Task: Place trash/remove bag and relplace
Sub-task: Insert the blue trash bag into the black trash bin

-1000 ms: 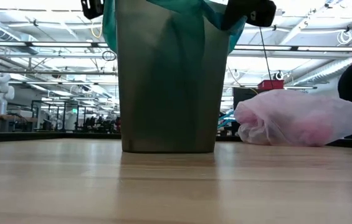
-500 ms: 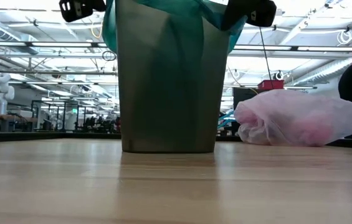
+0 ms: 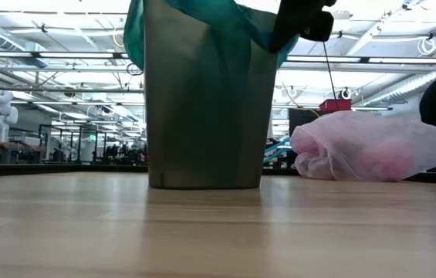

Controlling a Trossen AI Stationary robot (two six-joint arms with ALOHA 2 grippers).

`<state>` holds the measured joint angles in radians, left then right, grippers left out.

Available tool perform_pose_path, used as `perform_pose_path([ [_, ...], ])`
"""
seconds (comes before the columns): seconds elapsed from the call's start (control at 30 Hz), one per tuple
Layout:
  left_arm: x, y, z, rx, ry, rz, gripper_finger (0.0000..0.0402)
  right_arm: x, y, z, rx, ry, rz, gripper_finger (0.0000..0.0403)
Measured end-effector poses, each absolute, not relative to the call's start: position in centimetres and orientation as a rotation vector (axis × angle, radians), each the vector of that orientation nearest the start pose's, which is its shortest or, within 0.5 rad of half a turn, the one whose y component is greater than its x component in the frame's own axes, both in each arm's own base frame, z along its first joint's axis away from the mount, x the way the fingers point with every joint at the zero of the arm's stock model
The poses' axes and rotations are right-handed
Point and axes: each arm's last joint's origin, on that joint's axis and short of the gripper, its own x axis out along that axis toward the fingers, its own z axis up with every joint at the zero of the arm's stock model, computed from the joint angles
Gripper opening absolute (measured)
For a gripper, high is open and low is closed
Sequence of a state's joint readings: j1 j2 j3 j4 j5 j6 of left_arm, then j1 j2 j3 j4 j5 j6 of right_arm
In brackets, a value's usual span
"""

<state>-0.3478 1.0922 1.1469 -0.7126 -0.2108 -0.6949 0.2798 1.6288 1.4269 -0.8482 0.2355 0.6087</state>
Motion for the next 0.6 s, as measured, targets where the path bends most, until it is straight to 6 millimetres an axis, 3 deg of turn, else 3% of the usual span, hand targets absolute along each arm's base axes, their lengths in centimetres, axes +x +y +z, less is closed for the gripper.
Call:
perform_pose_path([
  [0.1,19.5,-6.5,36.4,-0.49,0.585,0.107,0.0,32.4,8.7,29.4,0.29,0.977,-0.263,0.0],
  [0.2,19.4,-5.8,36.2,-0.466,0.595,0.177,0.0,32.4,8.7,29.4,0.293,0.977,-0.263,0.0],
  [0.5,21.7,-3.7,35.5,-0.395,0.598,0.227,0.0,32.4,8.7,29.4,0.296,0.978,-0.26,0.0],
  [0.6,22.1,-2.9,34.6,-0.409,0.691,0.207,0.0,32.4,8.7,29.4,0.295,0.978,-0.26,0.0],
])
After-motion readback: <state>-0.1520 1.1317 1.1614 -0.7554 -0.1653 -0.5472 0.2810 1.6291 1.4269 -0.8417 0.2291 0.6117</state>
